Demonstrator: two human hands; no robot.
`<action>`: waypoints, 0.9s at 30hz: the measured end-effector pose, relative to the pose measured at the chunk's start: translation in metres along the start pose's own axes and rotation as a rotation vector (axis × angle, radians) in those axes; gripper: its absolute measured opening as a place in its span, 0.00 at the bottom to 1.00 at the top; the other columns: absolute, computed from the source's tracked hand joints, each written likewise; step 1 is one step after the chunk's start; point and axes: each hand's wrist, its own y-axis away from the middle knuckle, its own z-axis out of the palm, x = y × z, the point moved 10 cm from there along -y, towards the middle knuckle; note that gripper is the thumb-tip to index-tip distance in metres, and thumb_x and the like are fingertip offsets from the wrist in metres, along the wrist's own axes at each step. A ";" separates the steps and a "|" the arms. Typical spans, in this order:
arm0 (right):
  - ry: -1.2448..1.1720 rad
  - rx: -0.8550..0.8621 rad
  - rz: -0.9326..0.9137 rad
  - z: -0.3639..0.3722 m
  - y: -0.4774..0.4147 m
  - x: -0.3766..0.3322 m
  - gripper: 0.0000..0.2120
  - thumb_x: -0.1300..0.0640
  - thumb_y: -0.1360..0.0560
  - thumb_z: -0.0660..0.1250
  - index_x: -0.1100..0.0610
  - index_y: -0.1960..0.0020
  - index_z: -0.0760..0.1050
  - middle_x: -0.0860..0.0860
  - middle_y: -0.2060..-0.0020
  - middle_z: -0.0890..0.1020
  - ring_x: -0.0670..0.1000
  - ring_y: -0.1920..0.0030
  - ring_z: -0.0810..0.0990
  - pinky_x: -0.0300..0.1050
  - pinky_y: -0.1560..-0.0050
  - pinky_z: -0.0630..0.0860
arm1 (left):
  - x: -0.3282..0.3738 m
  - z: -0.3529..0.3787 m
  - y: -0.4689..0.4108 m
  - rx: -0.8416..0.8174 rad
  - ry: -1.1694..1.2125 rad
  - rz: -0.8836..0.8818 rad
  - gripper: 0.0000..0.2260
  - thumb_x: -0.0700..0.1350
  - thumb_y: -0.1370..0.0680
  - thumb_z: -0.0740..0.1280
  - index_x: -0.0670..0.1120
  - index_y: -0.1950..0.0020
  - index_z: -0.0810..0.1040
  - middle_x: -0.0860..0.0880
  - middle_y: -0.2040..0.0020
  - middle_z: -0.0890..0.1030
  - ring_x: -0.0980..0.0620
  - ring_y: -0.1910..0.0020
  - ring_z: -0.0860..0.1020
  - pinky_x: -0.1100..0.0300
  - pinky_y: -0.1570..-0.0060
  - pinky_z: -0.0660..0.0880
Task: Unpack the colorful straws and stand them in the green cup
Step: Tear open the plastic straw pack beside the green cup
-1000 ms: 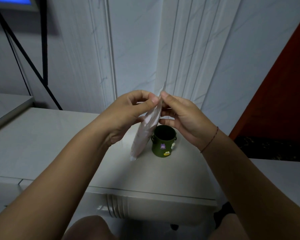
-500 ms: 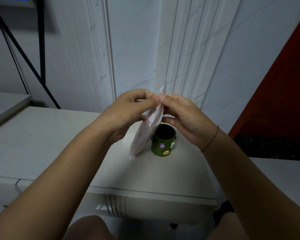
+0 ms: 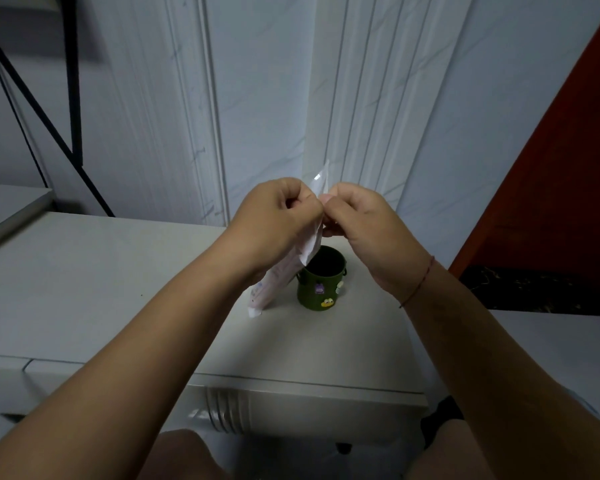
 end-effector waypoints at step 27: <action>-0.276 0.047 -0.057 -0.008 0.008 0.019 0.13 0.60 0.26 0.57 0.72 0.58 0.69 0.66 0.57 0.71 0.56 0.56 0.75 0.50 0.48 0.77 | -0.009 -0.006 -0.001 -0.035 0.102 -0.043 0.09 0.37 0.22 0.60 0.42 0.61 0.74 0.42 0.59 0.76 0.49 0.57 0.75 0.50 0.46 0.77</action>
